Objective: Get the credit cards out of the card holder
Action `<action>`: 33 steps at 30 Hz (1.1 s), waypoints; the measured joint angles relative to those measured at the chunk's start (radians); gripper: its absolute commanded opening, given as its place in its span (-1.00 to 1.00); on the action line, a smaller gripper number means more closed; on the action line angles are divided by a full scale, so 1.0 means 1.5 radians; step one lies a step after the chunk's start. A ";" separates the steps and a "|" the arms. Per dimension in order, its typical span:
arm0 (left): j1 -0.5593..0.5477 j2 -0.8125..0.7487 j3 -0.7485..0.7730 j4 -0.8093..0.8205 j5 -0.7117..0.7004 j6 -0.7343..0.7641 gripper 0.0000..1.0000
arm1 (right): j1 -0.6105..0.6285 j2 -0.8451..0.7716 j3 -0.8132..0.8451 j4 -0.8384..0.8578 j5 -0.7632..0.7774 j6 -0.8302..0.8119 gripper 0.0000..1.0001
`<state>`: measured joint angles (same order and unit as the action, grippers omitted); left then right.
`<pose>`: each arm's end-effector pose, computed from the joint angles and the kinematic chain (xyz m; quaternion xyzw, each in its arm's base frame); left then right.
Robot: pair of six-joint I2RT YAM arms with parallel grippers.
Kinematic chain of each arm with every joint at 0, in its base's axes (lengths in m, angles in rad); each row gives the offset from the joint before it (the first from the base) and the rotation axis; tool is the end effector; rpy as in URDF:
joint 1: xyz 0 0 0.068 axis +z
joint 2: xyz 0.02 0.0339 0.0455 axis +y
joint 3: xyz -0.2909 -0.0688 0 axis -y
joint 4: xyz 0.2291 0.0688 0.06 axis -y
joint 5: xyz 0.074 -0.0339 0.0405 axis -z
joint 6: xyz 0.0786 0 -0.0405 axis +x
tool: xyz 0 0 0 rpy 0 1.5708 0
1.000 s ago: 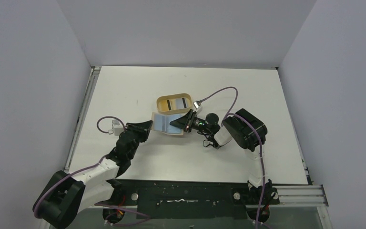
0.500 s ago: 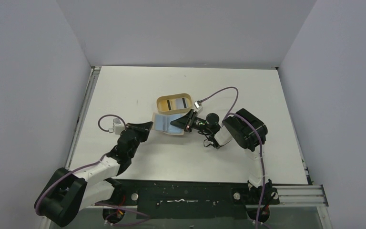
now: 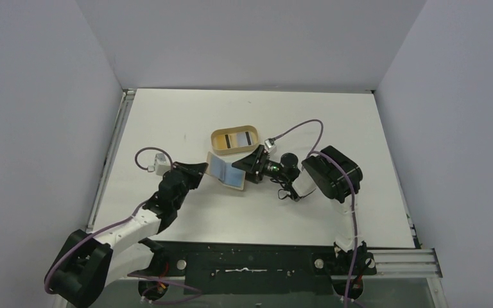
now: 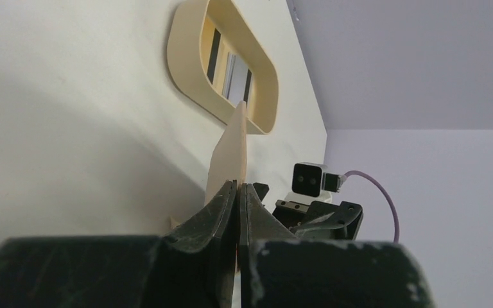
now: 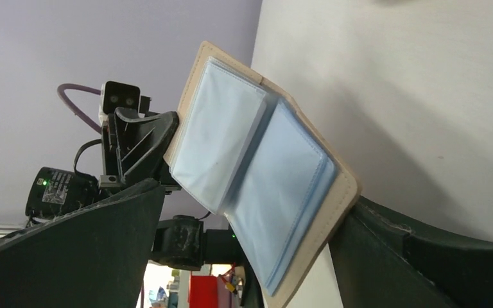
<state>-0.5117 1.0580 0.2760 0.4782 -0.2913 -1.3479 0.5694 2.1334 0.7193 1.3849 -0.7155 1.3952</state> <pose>0.2069 -0.0903 0.2034 -0.4023 0.6939 -0.3995 0.4440 0.3120 0.2609 0.1387 0.0462 0.7134 0.6823 0.1533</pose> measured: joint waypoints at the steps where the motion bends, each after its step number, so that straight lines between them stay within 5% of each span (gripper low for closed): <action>1: -0.002 0.001 -0.006 0.005 -0.001 0.000 -1.00 | -0.006 -0.002 -0.005 -0.011 -0.002 -0.005 0.94; 7: -0.013 0.106 -0.069 0.092 -0.003 -0.003 -1.00 | -0.031 -0.070 -0.017 -0.181 -0.007 -0.090 1.00; 15: -0.016 0.272 -0.100 0.264 -0.004 -0.003 -1.00 | -0.009 -0.227 0.114 -0.689 0.102 -0.369 1.00; 20: -0.019 0.315 -0.100 0.340 0.000 -0.001 -1.00 | 0.027 -0.272 0.206 -0.900 0.228 -0.493 1.00; 27: -0.023 0.292 -0.099 0.353 0.000 0.000 -1.00 | 0.102 -0.256 0.296 -1.055 0.340 -0.574 1.00; 33: -0.044 0.171 -0.082 0.262 -0.012 0.027 -1.00 | 0.124 -0.190 0.373 -1.105 0.367 -0.594 1.00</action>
<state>-0.5781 1.3144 0.1532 0.8707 -0.3092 -1.3067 0.7555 1.8481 1.2793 -0.2722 -0.1642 0.5037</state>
